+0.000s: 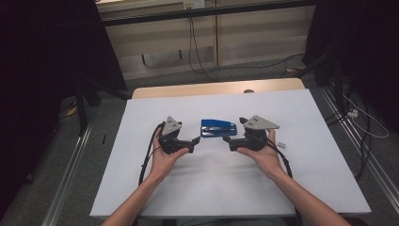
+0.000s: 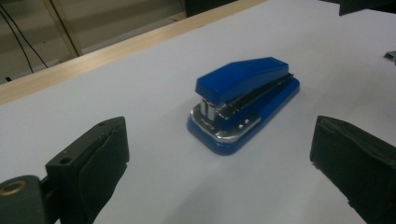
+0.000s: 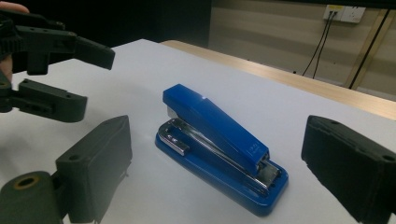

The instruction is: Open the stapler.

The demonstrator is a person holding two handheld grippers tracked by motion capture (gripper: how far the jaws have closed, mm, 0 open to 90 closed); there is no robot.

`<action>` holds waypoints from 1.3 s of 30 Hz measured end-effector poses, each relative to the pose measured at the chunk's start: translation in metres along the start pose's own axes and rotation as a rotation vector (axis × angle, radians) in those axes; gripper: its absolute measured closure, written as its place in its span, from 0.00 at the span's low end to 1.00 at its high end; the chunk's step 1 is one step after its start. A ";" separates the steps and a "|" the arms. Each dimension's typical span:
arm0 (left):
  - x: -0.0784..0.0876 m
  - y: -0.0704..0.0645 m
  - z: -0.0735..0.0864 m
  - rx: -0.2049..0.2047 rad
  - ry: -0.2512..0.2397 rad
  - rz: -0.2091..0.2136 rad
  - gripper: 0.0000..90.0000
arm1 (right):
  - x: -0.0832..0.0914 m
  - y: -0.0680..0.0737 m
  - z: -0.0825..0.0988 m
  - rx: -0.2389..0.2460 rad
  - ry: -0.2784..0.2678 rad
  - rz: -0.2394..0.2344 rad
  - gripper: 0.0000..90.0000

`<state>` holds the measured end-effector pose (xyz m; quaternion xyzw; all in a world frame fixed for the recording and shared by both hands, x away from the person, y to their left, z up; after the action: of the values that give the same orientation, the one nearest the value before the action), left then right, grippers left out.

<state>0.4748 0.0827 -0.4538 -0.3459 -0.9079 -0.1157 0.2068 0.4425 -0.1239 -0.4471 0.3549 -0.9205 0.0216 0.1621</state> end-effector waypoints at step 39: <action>-0.039 0.020 -0.004 0.001 0.048 0.015 0.09 | -0.055 0.008 0.005 -0.009 0.062 -0.121 0.97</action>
<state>0.5158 0.0728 -0.4664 -0.3499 -0.9001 -0.1220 0.2293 0.4740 -0.0829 -0.4681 0.4085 -0.8919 0.0187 0.1933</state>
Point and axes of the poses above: each handheld gripper's, and its own axes: x roughly backward along the jaws, z roughly out of its underside, y roughly to its left, the point moved 7 cm from there along -x, roughly forward along the jaws, and after that the axes turned 6 degrees about -z, right-handed, at the moved point
